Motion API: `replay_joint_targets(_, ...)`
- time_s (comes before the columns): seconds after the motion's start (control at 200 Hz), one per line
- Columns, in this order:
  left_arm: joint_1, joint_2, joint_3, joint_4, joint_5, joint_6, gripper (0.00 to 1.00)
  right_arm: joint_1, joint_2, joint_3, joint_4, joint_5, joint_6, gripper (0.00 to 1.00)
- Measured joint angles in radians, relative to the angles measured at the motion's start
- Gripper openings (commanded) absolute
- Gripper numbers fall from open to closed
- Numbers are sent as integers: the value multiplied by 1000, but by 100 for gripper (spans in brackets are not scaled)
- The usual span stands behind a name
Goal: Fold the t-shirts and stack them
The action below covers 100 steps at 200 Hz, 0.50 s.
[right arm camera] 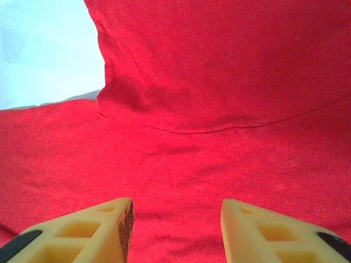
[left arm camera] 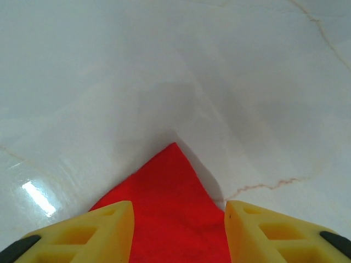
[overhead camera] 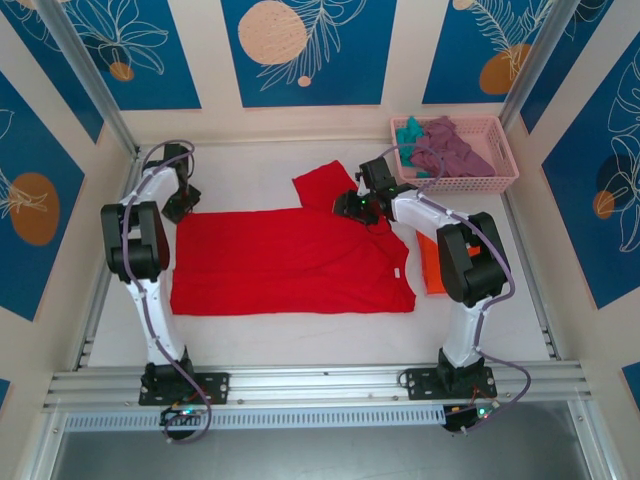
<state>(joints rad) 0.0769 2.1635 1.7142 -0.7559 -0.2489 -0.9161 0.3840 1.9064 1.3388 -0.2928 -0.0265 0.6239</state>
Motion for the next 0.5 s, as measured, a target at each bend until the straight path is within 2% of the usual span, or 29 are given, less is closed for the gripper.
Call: replay_joint_targets(0.5,30,101,91,-29,-7,9,45,1,-14,-45,0,0,1,47)
